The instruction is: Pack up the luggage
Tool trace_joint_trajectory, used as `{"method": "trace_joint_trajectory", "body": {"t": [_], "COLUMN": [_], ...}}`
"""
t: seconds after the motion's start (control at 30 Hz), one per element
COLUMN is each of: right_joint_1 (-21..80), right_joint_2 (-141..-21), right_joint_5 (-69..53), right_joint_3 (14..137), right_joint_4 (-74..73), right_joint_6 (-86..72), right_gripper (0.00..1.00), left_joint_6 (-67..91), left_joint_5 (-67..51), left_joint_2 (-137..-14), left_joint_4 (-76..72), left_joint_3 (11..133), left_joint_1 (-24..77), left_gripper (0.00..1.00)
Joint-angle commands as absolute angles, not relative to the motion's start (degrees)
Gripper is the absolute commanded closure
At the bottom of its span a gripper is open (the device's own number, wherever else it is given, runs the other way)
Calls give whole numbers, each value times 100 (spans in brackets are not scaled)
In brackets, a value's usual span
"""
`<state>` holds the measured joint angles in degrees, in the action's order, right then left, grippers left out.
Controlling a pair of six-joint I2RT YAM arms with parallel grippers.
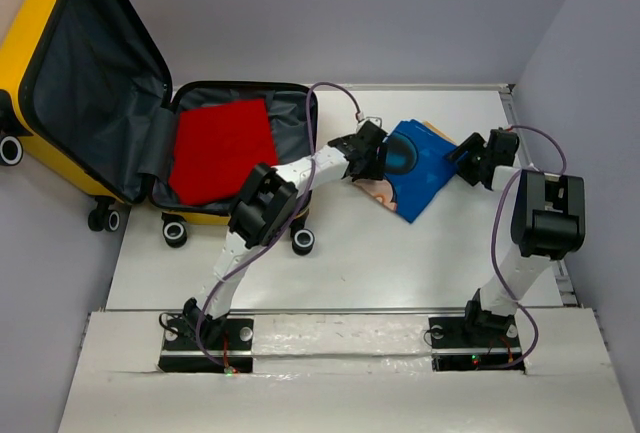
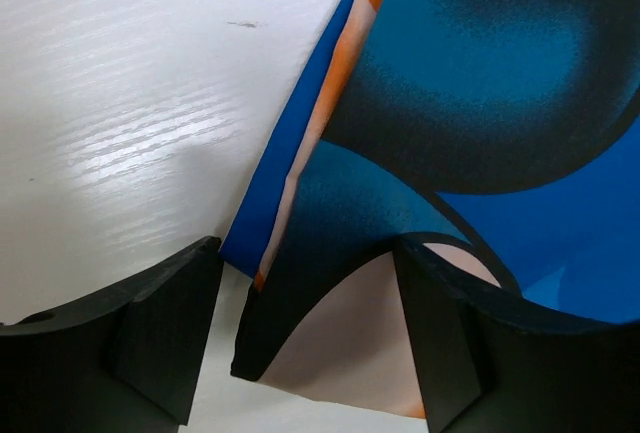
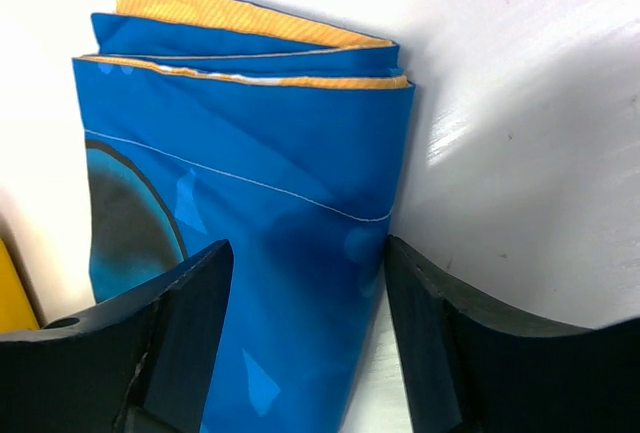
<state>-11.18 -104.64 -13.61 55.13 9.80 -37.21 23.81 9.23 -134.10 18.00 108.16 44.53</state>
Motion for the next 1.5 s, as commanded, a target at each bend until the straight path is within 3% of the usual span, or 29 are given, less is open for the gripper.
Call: {"method": "trace_joint_trajectory", "body": {"t": [0.0,0.17,0.2,0.23,0.33,0.37,0.47,0.57,0.87,1.03,1.27,1.47], "right_joint_1": [-1116,-1116,-1116,-1116,-1116,-1116,-1116,-1116,-1116,-590,473,1737], "right_joint_2": [-10661,-10740,-10758,-10775,-10811,-10784,-10732,-10617,-9591,-8773,-8227,-8963], "right_joint_5": [-1441,-1529,-1547,-1547,-1643,-1661,-1652,-1696,-2039,-1821,-1591,-1503], "right_joint_3": [5686,5713,5730,5722,5713,5678,5669,5625,5159,5150,5975,7485], "right_joint_4": [1020,1037,1046,1072,1160,1230,1266,1362,1898,1592,1082,932], "right_joint_6": [-3779,-3797,-3806,-3832,-3893,-3911,-3903,-3911,-4025,-3859,-3920,-4043], "right_gripper": [35,44,48,58,71,74,81,90,93,93,93,93], "left_joint_6": [2382,2408,2408,2408,2408,2417,2426,2443,2461,2452,2531,2522], "left_joint_5": [326,167,158,167,202,220,290,386,299,386,606,1090], "left_joint_2": [-13588,-13684,-13685,-13685,-13685,-13667,-13614,-13518,-12184,-11436,-9934,-8380], "left_joint_4": [1697,1494,1459,1415,1231,1187,1064,985,624,755,1019,1301], "left_joint_3": [11013,10995,10986,10960,10881,10820,10705,10592,10011,9888,9388,8221], "left_joint_1": [4386,4351,4342,4342,4333,4333,4324,4315,4333,4316,3868,2807], "left_gripper": [24,33,37,41,57,69,76,94,94,94,94,94]}}
